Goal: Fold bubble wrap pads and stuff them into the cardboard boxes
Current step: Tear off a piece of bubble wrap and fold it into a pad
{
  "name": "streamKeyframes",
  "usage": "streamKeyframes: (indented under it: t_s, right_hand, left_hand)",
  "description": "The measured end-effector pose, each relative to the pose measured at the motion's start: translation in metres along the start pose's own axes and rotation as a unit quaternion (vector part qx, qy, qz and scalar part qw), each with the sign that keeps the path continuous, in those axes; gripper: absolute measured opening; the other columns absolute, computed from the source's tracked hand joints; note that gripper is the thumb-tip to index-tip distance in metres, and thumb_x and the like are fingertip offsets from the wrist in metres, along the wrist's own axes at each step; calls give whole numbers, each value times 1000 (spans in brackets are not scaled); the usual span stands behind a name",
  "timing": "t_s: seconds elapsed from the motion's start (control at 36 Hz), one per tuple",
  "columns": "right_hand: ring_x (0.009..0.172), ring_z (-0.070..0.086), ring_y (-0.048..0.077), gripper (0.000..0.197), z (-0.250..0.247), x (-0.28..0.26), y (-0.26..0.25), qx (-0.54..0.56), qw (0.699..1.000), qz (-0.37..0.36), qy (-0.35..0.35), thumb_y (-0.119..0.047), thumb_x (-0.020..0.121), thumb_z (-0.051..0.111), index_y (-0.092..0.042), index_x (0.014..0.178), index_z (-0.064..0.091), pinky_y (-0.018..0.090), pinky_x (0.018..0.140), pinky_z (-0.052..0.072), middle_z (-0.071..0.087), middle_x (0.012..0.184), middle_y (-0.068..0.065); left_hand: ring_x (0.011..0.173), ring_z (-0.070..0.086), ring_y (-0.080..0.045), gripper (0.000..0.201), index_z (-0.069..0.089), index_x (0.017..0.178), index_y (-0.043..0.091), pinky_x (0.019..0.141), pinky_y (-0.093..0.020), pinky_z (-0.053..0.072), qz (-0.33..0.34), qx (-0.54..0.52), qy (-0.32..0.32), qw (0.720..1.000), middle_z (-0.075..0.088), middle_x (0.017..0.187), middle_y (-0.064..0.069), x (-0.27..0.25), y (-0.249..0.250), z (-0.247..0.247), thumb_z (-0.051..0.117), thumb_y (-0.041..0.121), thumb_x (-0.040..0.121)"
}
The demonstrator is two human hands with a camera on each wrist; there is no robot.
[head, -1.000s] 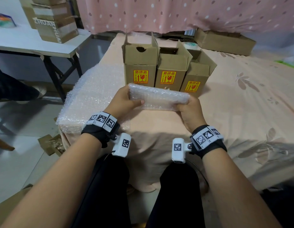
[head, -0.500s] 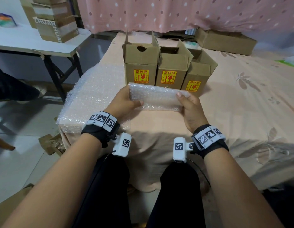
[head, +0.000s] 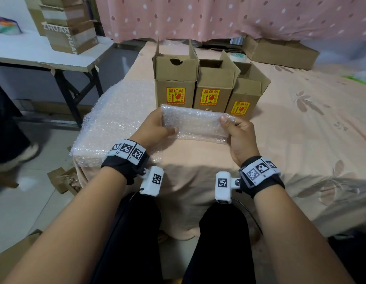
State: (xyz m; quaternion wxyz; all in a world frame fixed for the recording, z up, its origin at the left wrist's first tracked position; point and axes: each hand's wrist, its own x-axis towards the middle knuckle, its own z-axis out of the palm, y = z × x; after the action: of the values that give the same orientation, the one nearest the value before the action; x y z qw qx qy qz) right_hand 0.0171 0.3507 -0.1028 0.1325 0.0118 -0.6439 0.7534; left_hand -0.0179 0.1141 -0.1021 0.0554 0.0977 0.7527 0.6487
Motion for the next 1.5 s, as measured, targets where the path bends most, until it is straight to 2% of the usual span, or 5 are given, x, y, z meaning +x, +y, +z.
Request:
streamKeyframes:
  t_s: [0.25,0.42,0.61,0.83,1.5]
  right_hand:
    - [78,71,22,19,-5,3,0,2,999,31,23,-7,93,66,-11,78,76,39,76,56,73,79,7]
    - [95,70,29,13,-4,0,-1,10,1000,12,14,-23,93,69,-12,92,76,55,93,55,74,96,12]
    - [104,70,23,42,0,-3,-9,55,997,34,-48,-42,83,67,-11,112,64,41,89,56,74,107,7]
    - [113,67,34,39,-3,-2,0,38,996,56,-54,7,86,68,-10,121,61,54,100,51,70,121,15]
    - [106,70,34,27,12,-8,-17,-43,996,74,-7,-2,85,71,-13,110,71,57,99,52,75,111,12]
  left_hand:
    - [97,73,-16,37,62,114,15,79,-29,58,5,-7,-13,1000,74,107,-5,-4,4,1,71,-7,85]
    - [101,73,-22,42,59,122,5,79,-30,60,1,-70,-19,997,72,113,-11,-8,9,2,67,-13,85]
    - [90,75,-16,44,58,117,6,72,-31,61,3,-136,-18,991,71,106,-11,-8,12,4,58,-24,84]
    - [102,72,-25,47,60,120,8,82,-39,61,15,-126,-2,992,72,111,-11,-5,7,0,63,-20,82]
    - [102,71,-15,39,64,118,14,84,-23,57,66,3,31,997,72,112,-6,-2,24,-4,71,-5,85]
